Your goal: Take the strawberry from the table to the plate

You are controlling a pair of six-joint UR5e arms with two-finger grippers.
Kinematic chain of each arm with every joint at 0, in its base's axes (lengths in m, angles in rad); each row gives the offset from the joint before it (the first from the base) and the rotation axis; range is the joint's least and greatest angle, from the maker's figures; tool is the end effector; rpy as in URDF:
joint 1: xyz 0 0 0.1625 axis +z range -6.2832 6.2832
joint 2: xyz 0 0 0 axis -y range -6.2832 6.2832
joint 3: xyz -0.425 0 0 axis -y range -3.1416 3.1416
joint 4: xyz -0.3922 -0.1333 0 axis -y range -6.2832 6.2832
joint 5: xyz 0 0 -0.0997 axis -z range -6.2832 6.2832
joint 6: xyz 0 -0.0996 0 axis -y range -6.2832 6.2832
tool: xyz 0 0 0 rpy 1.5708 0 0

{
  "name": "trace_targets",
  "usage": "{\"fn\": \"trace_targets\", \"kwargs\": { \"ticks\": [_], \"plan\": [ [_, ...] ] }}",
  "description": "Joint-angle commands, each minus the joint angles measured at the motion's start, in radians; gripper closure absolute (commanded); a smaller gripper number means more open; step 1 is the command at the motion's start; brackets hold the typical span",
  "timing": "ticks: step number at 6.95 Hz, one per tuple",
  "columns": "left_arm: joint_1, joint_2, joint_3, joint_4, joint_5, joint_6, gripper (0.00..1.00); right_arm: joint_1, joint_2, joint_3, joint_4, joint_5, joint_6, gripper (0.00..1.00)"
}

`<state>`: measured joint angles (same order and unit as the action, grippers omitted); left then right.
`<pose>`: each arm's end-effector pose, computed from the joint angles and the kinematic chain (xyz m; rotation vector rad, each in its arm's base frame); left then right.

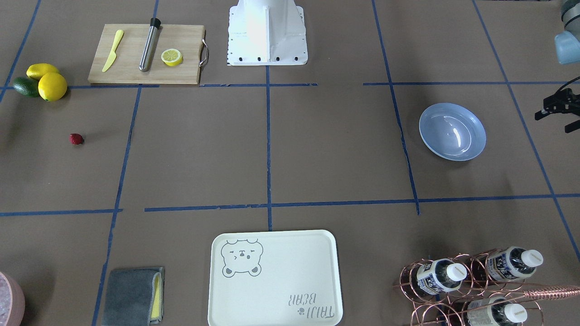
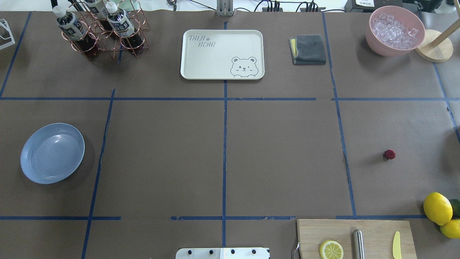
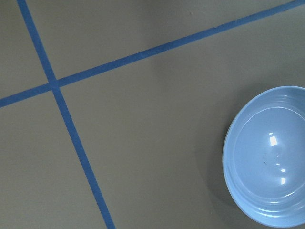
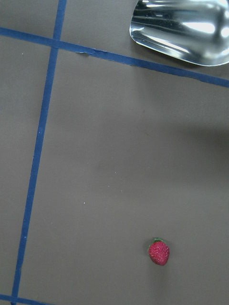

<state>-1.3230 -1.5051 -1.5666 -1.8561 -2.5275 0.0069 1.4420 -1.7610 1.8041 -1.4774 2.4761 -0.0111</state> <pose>0.0657 -0.4713 0.6487 0.0832 0.9745 0.3372 0.0007 -0.4222 0.6103 0.0738 -0.9111 -0.1918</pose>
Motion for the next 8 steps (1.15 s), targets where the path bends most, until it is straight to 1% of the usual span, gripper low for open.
{"fn": "trace_targets", "kwargs": {
  "ticks": [1, 2, 4, 5, 6, 8],
  "plan": [
    [0.114, 0.0, 0.06, -0.209, 0.003, -0.222, 0.0, -0.003, 0.0, 0.001, 0.0, 0.0, -0.001, 0.0],
    [0.143, -0.001, 0.097, -0.259, 0.006, -0.238, 0.0, -0.006, 0.0, 0.001, 0.0, 0.0, -0.001, 0.0],
    [0.212, -0.004, 0.103, -0.314, 0.004, -0.309, 0.01, -0.015, 0.0, 0.001, 0.0, 0.0, 0.0, 0.0],
    [0.246, -0.01, 0.103, -0.333, 0.006, -0.365, 0.03, -0.021, 0.0, 0.0, 0.0, -0.002, -0.001, 0.0],
    [0.248, -0.01, 0.108, -0.341, 0.01, -0.367, 0.05, -0.023, 0.0, 0.0, 0.0, -0.002, -0.001, 0.0],
    [0.265, -0.013, 0.106, -0.341, 0.019, -0.378, 0.17, -0.025, 0.0, 0.0, 0.0, -0.002, -0.001, 0.0]
  ]
}}
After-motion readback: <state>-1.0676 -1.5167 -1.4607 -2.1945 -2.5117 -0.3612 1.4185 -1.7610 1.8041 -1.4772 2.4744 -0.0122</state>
